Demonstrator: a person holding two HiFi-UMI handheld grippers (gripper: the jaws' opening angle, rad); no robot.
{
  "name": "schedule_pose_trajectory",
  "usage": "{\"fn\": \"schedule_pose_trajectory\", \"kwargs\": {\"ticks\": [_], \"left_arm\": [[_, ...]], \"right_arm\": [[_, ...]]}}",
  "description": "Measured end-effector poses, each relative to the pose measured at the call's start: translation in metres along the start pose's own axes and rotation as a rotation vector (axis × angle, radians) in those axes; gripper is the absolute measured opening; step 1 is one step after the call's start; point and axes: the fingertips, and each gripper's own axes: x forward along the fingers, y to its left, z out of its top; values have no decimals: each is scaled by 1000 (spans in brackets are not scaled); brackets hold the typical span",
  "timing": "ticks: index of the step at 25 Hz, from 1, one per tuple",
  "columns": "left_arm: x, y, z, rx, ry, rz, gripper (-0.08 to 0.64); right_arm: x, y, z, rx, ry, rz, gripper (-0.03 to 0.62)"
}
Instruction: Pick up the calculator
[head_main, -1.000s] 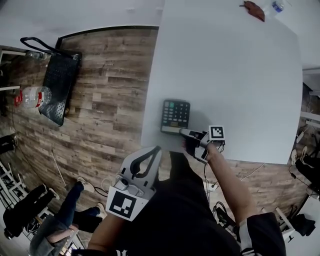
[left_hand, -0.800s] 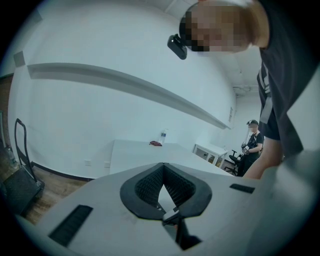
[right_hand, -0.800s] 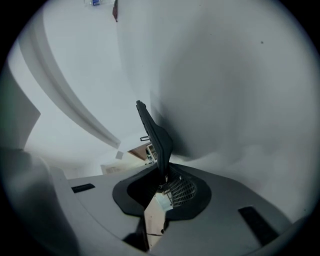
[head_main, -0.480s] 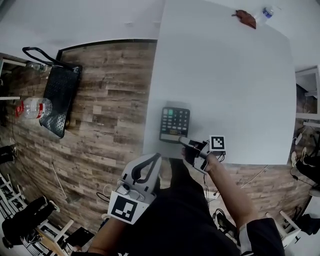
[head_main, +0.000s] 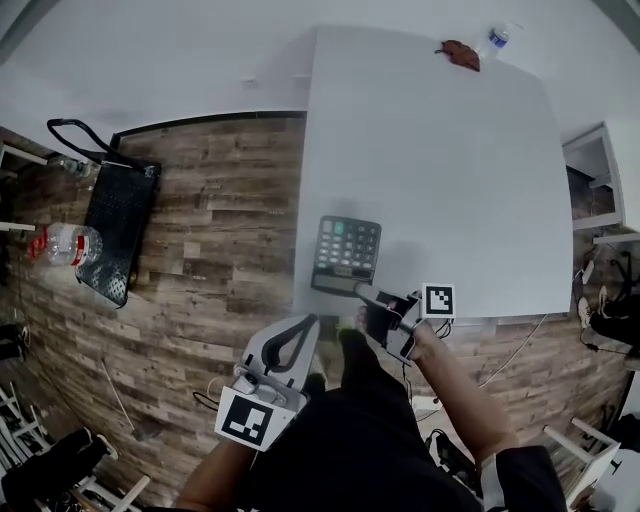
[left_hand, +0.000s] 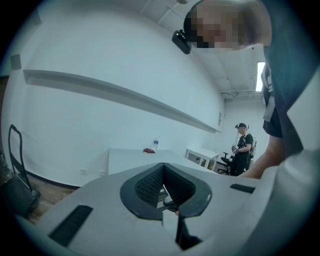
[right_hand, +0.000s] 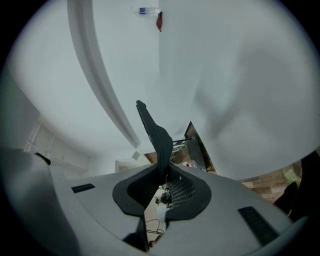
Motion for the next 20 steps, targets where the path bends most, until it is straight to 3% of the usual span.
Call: {"fn": "schedule_pose_trajectory", "kwargs": {"ticks": [4,11,20], "left_arm": [[-24,-1,8,10,-43,-12,5],[-58,-11,26,61,-119,-61,5],[-104,-37,49,119,-216,-127,5]], "right_arm": [[-3,32,-24,-58,-39,28,52],[-21,102,-75,-250,-115,90,52],[-47,163,-131,-386,-206,184,52]]}}
